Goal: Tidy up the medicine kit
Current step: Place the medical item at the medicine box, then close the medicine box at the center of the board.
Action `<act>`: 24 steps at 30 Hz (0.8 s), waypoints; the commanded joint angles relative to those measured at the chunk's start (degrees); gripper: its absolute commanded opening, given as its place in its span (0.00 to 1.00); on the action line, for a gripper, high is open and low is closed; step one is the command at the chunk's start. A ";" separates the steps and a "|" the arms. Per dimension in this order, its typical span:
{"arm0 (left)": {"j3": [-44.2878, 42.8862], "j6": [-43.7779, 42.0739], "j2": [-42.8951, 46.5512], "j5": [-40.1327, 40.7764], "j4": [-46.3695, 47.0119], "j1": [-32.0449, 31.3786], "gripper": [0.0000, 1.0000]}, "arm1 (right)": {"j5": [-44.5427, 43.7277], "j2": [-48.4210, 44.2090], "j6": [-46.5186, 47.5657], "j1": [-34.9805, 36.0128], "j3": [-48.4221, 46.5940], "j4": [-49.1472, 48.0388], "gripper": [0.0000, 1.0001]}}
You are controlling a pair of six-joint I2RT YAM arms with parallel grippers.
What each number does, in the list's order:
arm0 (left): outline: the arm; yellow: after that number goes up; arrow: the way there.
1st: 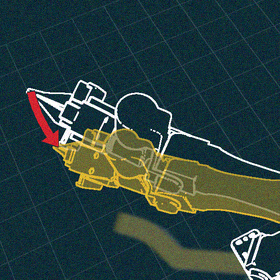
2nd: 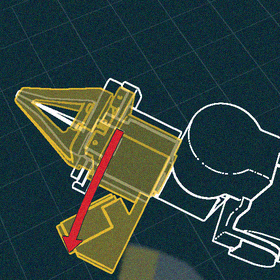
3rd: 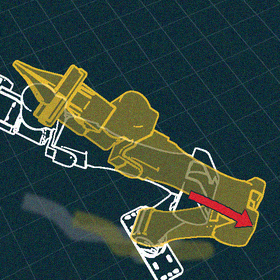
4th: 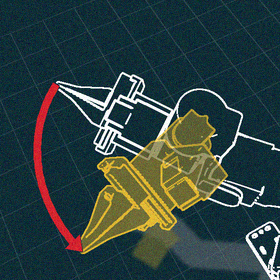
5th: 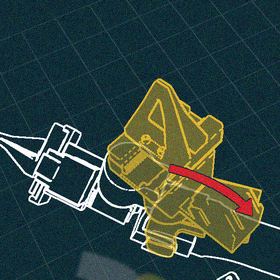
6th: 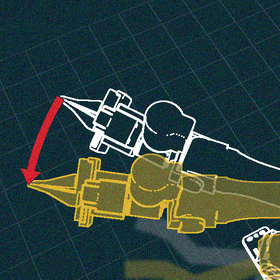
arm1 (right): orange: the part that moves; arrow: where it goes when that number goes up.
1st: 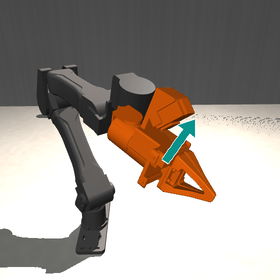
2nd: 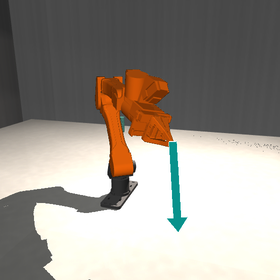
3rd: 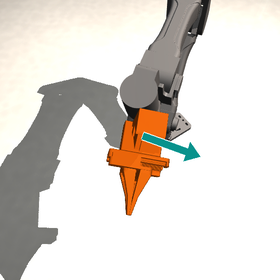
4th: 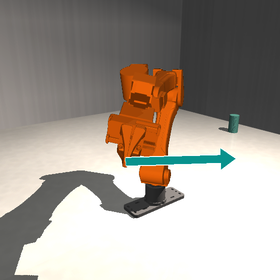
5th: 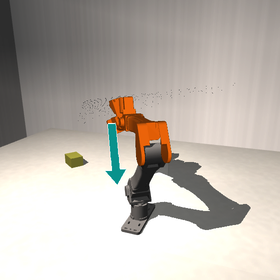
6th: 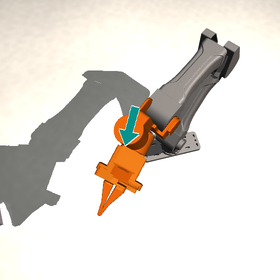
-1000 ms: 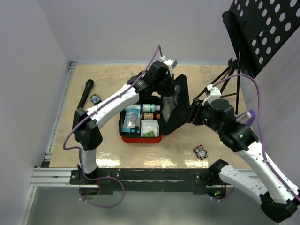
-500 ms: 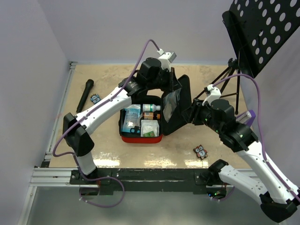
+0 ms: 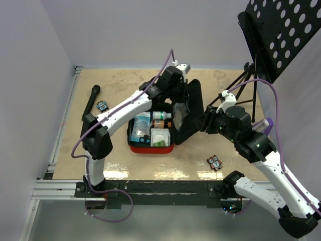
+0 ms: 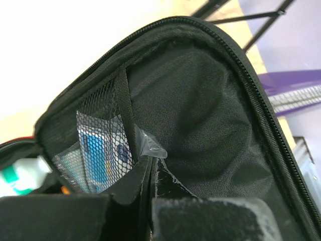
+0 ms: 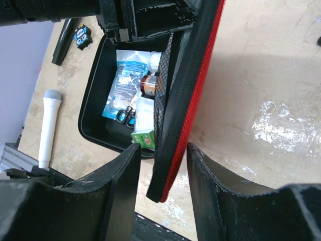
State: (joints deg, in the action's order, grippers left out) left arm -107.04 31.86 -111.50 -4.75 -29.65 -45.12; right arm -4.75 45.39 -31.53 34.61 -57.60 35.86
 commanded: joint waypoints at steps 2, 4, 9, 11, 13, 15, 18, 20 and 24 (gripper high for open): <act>-2.90 -3.64 7.25 7.13 -3.14 0.47 0.00 | 0.80 0.67 -0.46 0.37 -0.58 -2.46 0.46; -3.43 -4.17 11.11 6.34 -2.35 0.74 0.06 | 0.36 1.02 -0.55 0.37 -0.93 -2.81 0.46; 4.97 -4.79 24.20 8.96 2.13 0.91 0.36 | 1.58 2.86 -0.03 0.37 -0.93 -5.35 0.46; 12.43 -3.74 31.66 12.73 4.59 1.09 0.41 | 3.25 4.35 0.15 0.28 -1.02 -7.11 0.47; 19.99 -3.03 38.25 17.21 6.09 1.35 0.48 | 4.66 6.28 0.15 0.46 -1.19 -9.48 0.46; 26.86 -1.80 44.15 23.10 6.44 1.70 0.55 | 8.00 8.83 0.15 0.46 -1.81 -11.76 0.46; 34.95 0.31 51.01 28.03 5.40 1.88 0.65 | 11.77 12.52 0.24 0.89 -3.21 -15.28 0.47; 38.91 1.53 54.01 29.88 3.65 1.97 0.69 | 12.84 14.81 0.94 2.47 -4.96 -17.04 0.50; 45.50 5.57 58.23 33.22 -0.49 2.32 0.72 | 14.42 20.16 2.96 8.44 -8.65 -19.59 0.68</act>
State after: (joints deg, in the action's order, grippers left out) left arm -67.33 32.62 -54.63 22.33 -25.85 -43.22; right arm 4.67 62.02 -30.92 37.98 -61.39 22.68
